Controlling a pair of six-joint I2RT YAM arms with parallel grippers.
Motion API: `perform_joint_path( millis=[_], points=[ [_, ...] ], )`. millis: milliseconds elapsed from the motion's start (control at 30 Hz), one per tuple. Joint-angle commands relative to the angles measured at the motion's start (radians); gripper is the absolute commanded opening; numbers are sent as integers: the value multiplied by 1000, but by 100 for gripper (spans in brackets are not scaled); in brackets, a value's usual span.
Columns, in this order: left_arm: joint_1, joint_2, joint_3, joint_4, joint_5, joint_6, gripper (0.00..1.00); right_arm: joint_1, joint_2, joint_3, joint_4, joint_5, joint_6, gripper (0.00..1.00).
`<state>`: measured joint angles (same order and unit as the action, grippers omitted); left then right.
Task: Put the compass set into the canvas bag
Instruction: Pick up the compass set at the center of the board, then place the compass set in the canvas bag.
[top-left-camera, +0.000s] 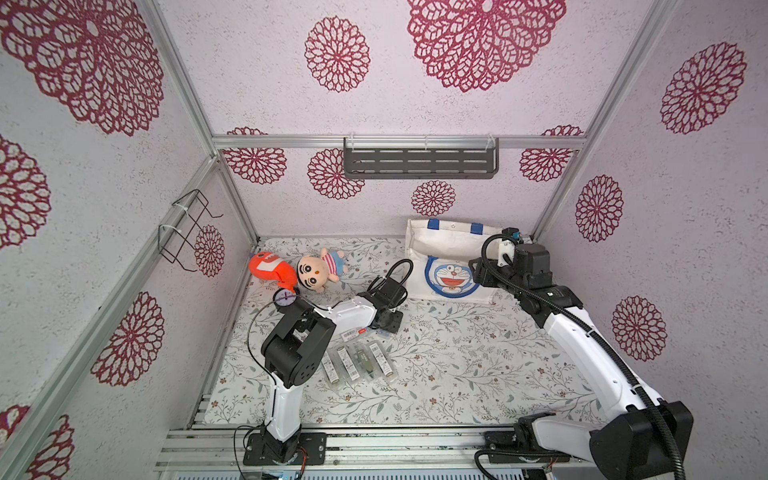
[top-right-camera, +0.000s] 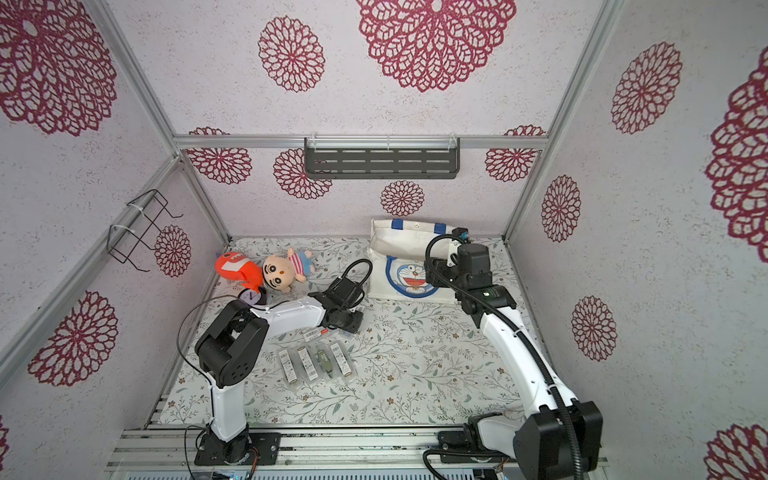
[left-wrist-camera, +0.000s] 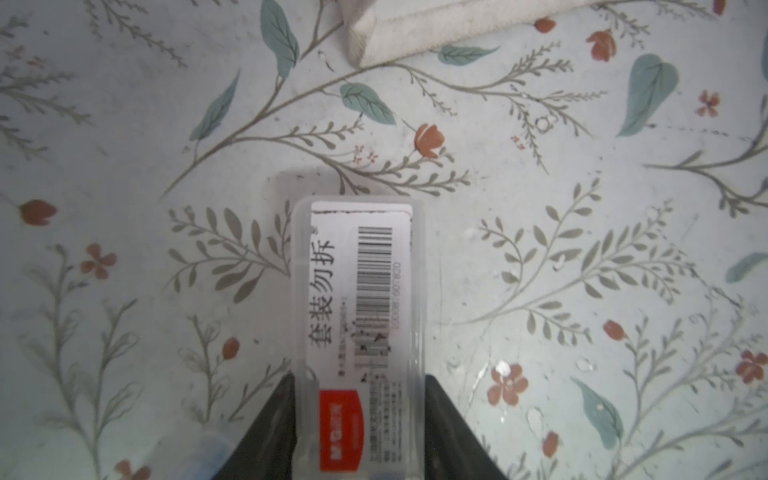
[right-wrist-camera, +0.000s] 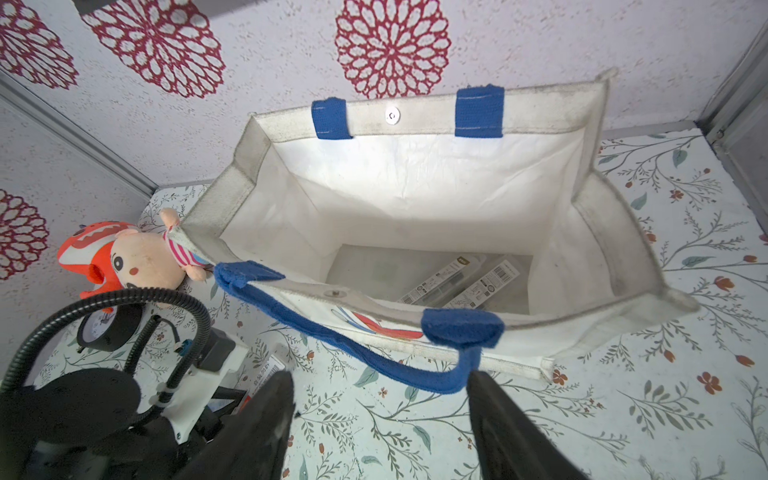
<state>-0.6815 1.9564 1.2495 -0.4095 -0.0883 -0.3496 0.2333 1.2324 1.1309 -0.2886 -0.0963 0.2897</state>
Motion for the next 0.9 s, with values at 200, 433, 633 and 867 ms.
perform_joint_path(
  millis=[200,433,633,867],
  points=[
    [-6,-308,-107,114,47,93,39,-3,-16,65,-17,-146,22,70],
    [2,-467,-185,202,94,181,36,51,33,97,-4,-246,69,69],
    [0,-515,-227,295,88,193,35,184,112,114,70,-293,118,69],
    [0,-542,-268,369,80,188,34,281,231,134,163,-388,188,66]
  ],
)
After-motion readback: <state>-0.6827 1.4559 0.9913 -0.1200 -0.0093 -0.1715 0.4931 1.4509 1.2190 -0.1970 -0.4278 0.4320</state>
